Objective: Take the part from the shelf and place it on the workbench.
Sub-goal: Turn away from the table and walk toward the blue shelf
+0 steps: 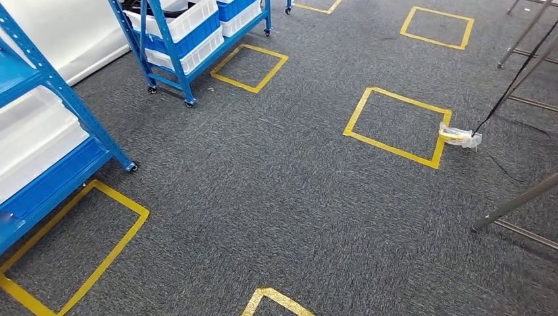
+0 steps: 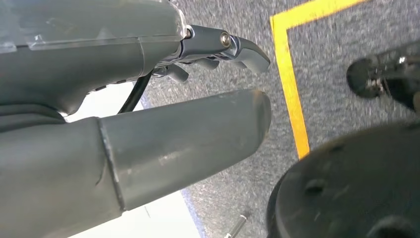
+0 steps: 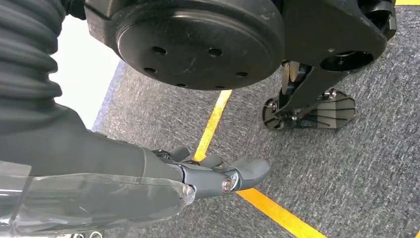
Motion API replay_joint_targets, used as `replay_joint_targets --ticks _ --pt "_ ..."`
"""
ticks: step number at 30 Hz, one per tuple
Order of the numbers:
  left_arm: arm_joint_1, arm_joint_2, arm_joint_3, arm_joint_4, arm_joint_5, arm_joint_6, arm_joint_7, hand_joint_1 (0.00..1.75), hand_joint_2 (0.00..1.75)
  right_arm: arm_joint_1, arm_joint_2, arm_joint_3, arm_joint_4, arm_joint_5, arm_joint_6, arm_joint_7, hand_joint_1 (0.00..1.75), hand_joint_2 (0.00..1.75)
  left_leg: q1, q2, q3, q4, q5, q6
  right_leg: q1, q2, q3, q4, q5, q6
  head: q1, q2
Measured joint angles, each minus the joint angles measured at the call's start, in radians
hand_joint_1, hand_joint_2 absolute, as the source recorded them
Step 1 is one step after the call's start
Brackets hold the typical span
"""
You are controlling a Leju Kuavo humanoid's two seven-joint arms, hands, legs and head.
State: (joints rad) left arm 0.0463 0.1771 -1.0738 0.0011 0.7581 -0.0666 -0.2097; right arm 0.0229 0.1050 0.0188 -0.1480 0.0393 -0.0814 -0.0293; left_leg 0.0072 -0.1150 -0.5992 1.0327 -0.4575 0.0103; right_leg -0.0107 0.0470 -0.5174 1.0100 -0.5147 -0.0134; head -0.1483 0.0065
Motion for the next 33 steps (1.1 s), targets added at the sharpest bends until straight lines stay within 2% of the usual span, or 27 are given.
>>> replay_joint_targets --ticks 1,3,4,5,6,7,9,10,11,12,14,15,16,18,19,20,21,22,23,24,25,26,27,29,30,31,33 --pt "-0.001 -0.002 -0.006 0.0 -0.007 0.0 -0.001 0.0 0.0 0.001 0.004 -0.006 0.0 -0.006 0.0 -0.001 0.0 1.75 -0.001 0.025 -0.013 0.028 -0.018 -0.004 -0.001 -0.014 0.004 -0.007 0.003 -0.006 -0.001 0.0" --pt "-0.005 -0.007 -0.018 0.001 -0.023 -0.001 0.003 0.0 0.0 0.005 0.011 -0.017 0.0 -0.014 0.002 -0.005 0.0 1.75 0.0 0.082 -0.065 0.141 -0.08 -0.01 0.001 -0.045 0.008 -0.012 0.005 -0.014 -0.004 0.0" --pt "-0.007 -0.01 -0.024 0.001 -0.031 -0.002 0.007 0.0 0.0 0.006 0.014 -0.021 0.0 -0.015 0.004 -0.007 0.0 1.75 0.003 0.095 -0.095 0.205 -0.108 -0.013 0.003 -0.061 0.008 -0.012 0.003 -0.016 -0.004 0.0" --pt "-0.007 -0.014 -0.03 0.001 -0.038 -0.003 0.01 0.0 0.0 0.007 0.016 -0.025 0.0 -0.016 0.005 -0.01 0.0 1.75 0.005 0.102 -0.115 0.249 -0.121 -0.017 0.005 -0.076 0.009 -0.012 0.001 -0.017 -0.004 0.0" --pt "-0.006 -0.018 -0.036 0.001 -0.046 -0.004 0.013 0.0 0.0 0.008 0.018 -0.027 0.0 -0.015 0.006 -0.015 0.0 1.75 0.006 0.106 -0.118 0.26 -0.116 -0.019 0.006 -0.09 0.01 -0.011 -0.001 -0.016 -0.004 0.0" --pt "-0.005 -0.022 -0.042 0.001 -0.051 -0.005 0.014 0.0 0.0 0.007 0.019 -0.029 0.0 -0.014 0.007 -0.021 0.0 1.75 0.008 0.111 -0.1 0.23 -0.094 -0.021 0.006 -0.103 0.012 -0.011 -0.003 -0.015 -0.004 0.0" --pt "-0.002 -0.031 -0.051 0.001 -0.058 -0.009 0.016 0.0 0.0 0.007 0.023 -0.033 0.0 -0.015 0.006 -0.034 0.0 1.75 0.006 0.143 -0.022 0.094 -0.037 -0.019 0.007 -0.126 0.02 -0.009 -0.011 -0.009 -0.004 0.0" --pt "-0.002 -0.034 -0.053 0.001 -0.059 -0.012 0.02 0.0 0.0 0.007 0.025 -0.035 0.0 -0.018 0.004 -0.038 0.0 1.75 0.003 0.159 0.011 0.034 -0.019 -0.014 0.009 -0.136 0.023 -0.008 -0.015 -0.004 -0.004 0.0" --pt "-0.002 -0.038 -0.054 0.001 -0.06 -0.017 0.027 0.0 0.0 0.006 0.026 -0.037 0.0 -0.02 0.002 -0.04 0.0 1.75 -0.001 0.169 0.03 -0.002 -0.013 -0.009 0.011 -0.145 0.025 -0.007 -0.018 0.001 -0.003 0.0" --pt "-0.003 -0.041 -0.054 0.001 -0.061 -0.022 0.034 0.0 0.0 0.005 0.028 -0.039 0.0 -0.023 0.0 -0.038 0.0 1.75 -0.005 0.17 0.034 -0.012 -0.017 -0.004 0.012 -0.153 0.027 -0.006 -0.02 0.006 -0.003 0.0" --pt "-0.001 -0.046 -0.054 0.001 -0.065 -0.03 0.041 0.0 0.0 -0.001 0.031 -0.042 0.0 -0.025 -0.001 -0.029 0.0 1.75 -0.005 0.15 0.032 -0.016 -0.013 0.006 0.011 -0.163 0.032 -0.006 -0.025 0.015 -0.003 0.0" --pt "0.0 -0.049 -0.054 0.001 -0.067 -0.031 0.037 0.0 0.0 -0.003 0.032 -0.043 0.0 -0.025 0.002 -0.023 0.0 1.75 -0.003 0.141 0.033 -0.021 -0.011 0.012 0.009 -0.151 0.032 0.002 -0.033 0.02 -0.002 0.0" --pt "0.0 -0.052 -0.054 0.001 -0.068 -0.029 0.03 0.0 0.0 -0.003 0.033 -0.044 0.0 -0.023 0.004 -0.019 0.0 1.75 -0.001 0.133 0.035 -0.026 -0.008 0.018 0.007 -0.129 0.023 0.025 -0.05 0.024 -0.001 0.0" --pt "-0.003 -0.056 -0.054 0.001 -0.067 -0.017 0.009 0.0 0.0 0.001 0.033 -0.044 0.0 -0.02 0.01 -0.015 0.0 1.75 0.002 0.116 0.036 -0.031 -0.004 0.028 0.004 -0.074 -0.028 0.133 -0.112 0.028 0.0 0.0" --pt "-0.004 -0.056 -0.053 0.001 -0.065 -0.012 0.0 0.0 0.0 0.003 0.034 -0.044 0.0 -0.019 0.012 -0.015 0.0 1.75 0.001 0.106 0.034 -0.03 -0.003 0.03 0.003 -0.059 -0.063 0.202 -0.142 0.029 0.0 0.0" --pt "-0.006 -0.056 -0.053 0.001 -0.062 -0.009 -0.007 0.0 0.0 0.005 0.034 -0.044 0.0 -0.018 0.014 -0.015 0.0 1.75 0.001 0.094 0.033 -0.03 -0.003 0.031 0.003 -0.052 -0.093 0.258 -0.158 0.03 0.0 0.0" --pt "-0.007 -0.056 -0.052 0.001 -0.058 -0.008 -0.015 0.0 0.0 0.005 0.034 -0.045 0.0 -0.016 0.018 -0.016 0.0 1.75 0.001 0.081 0.033 -0.029 -0.003 0.031 0.003 -0.049 -0.107 0.281 -0.154 0.03 0.0 0.0" --pt "-0.008 -0.054 -0.051 0.001 -0.052 -0.008 -0.023 0.0 0.0 0.005 0.034 -0.045 0.0 -0.011 0.025 -0.017 0.0 1.75 0.001 0.068 0.034 -0.027 -0.003 0.031 0.002 -0.048 -0.104 0.266 -0.13 0.03 0.0 0.0" --pt "-0.009 -0.052 -0.049 0.001 -0.045 -0.01 -0.032 0.0 0.0 0.006 0.033 -0.044 0.0 -0.003 0.033 -0.02 0.0 1.75 0.002 0.054 0.036 -0.025 -0.004 0.03 0.0 -0.041 -0.083 0.214 -0.09 0.028 0.001 0.0" --pt "-0.01 -0.05 -0.046 0.001 -0.034 -0.011 -0.042 0.0 0.0 0.01 0.031 -0.042 0.0 0.008 0.045 -0.027 0.0 1.75 0.002 0.04 0.036 -0.023 -0.005 0.027 -0.002 -0.022 -0.055 0.146 -0.051 0.026 0.001 0.0" --pt "-0.011 -0.048 -0.04 0.001 -0.019 -0.012 -0.052 0.0 0.0 0.014 0.029 -0.037 0.002 0.023 0.057 -0.036 0.0 1.75 0.002 0.027 0.034 -0.018 -0.007 0.024 -0.005 0.002 -0.031 0.083 -0.024 0.024 0.001 0.0" --pt "-0.012 -0.046 -0.03 0.001 0.0 -0.012 -0.06 0.0 0.0 0.019 0.025 -0.03 0.003 0.038 0.069 -0.047 0.0 1.75 0.002 0.015 0.03 -0.015 -0.007 0.018 -0.006 0.022 -0.014 0.038 -0.008 0.023 0.001 0.0" --pt "-0.012 -0.044 -0.019 0.002 0.018 -0.009 -0.067 0.0 0.0 0.022 0.022 -0.021 0.004 0.052 0.08 -0.058 0.0 1.75 0.002 0.004 0.024 -0.013 -0.006 0.012 -0.005 0.034 -0.008 0.019 -0.006 0.021 0.001 0.0" --pt "-0.008 -0.041 0.004 0.003 0.04 -0.004 -0.075 0.0 0.0 0.023 0.015 -0.006 0.005 0.068 0.093 -0.071 0.0 1.75 0.004 -0.018 0.017 -0.015 -0.001 -0.003 -0.004 0.02 -0.008 0.012 -0.005 0.015 0.0 0.0" --pt "-0.005 -0.039 0.013 0.004 0.047 -0.003 -0.076 0.0 0.0 0.023 0.013 -0.001 0.005 0.073 0.096 -0.073 0.0 1.75 0.004 -0.01 0.013 -0.011 -0.004 -0.008 -0.005 0.008 -0.005 0.006 -0.002 0.008 0.0 0.0" --pt "-0.004 -0.037 0.021 0.005 0.058 -0.003 -0.077 0.0 0.0 0.024 0.01 0.004 0.005 0.079 0.098 -0.075 0.0 1.75 0.004 0.009 0.004 0.006 -0.015 -0.012 -0.007 -0.005 -0.002 0.0 0.001 0.001 -0.001 0.0" --pt "-0.005 -0.033 0.044 0.006 0.099 -0.011 -0.063 0.0 0.0 0.025 0.002 0.016 0.006 0.095 0.099 -0.075 0.0 1.75 0.002 0.069 -0.041 0.1 -0.07 -0.018 -0.007 -0.034 0.001 -0.007 0.004 -0.01 -0.004 0.0"
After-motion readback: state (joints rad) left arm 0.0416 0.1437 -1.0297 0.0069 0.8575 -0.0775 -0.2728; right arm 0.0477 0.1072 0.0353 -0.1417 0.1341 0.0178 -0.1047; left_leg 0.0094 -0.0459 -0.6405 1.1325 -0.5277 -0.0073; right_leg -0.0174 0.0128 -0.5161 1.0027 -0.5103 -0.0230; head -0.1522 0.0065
